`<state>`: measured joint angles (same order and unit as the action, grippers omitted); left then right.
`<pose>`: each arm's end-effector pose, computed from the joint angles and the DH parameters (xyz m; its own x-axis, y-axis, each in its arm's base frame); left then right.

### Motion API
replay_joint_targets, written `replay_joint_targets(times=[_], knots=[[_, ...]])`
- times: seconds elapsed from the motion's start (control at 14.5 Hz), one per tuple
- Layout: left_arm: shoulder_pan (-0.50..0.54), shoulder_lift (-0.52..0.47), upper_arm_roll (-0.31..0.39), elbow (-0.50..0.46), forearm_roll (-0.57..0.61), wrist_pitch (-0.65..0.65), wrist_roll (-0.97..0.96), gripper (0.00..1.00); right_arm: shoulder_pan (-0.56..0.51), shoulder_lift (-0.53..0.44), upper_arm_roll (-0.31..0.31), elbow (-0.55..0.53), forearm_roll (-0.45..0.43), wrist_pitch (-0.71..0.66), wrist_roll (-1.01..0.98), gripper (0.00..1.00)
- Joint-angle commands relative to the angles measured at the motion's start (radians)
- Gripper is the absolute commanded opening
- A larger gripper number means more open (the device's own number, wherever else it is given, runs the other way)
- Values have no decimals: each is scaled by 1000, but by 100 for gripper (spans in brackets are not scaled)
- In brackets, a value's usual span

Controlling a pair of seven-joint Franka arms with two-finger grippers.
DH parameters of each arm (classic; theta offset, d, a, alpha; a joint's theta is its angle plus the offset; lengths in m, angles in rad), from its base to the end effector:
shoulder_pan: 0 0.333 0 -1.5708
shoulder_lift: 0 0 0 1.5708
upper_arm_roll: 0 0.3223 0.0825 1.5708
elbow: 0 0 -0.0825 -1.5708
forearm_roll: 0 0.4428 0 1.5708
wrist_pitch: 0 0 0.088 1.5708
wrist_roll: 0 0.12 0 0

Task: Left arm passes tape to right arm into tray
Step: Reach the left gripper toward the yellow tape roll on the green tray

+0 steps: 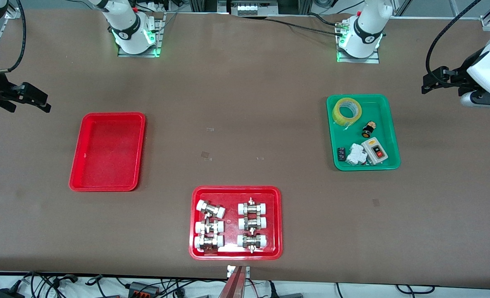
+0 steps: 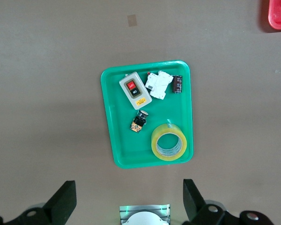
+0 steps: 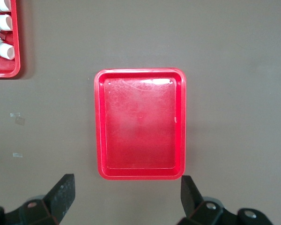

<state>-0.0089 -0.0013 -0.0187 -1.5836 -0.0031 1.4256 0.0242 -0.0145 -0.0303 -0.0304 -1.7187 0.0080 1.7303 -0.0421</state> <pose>0.5938 -0.0168 0.6005 0.9864 -0.0519 -0.1559 -0.0514 -0.9987 0.0068 0.6145 -0.0270 0.5714 0.9991 -0.0041 0.0422 -0.0038 -1.0000 -0.0071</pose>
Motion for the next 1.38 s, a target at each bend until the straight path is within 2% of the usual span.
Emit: replay_joint_targets(times=[0.0,0.41,0.55,0.76,0.83,1.31], knots=[[4,4,-1,20,-11,-22,2,100,-4,-30,7,-25,-10,-2,5,100],[10,4,-1,5,-12,-57,-6,100,-5,-28,6,-18,-10,-5,5,100],[12,1,-1,-31,-12,-101,-10,100,-5,-27,6,-16,-10,-11,7,100],[1,23,-4,-90,-21,-91,-24,100,-5,-25,6,-15,-10,-11,8,100],[1,32,-3,-134,-55,-61,-24,100,-5,-25,7,-15,-5,-12,10,100],[-5,33,-4,-566,-64,361,-26,100,-10,-11,4,-1,0,-11,8,100]])
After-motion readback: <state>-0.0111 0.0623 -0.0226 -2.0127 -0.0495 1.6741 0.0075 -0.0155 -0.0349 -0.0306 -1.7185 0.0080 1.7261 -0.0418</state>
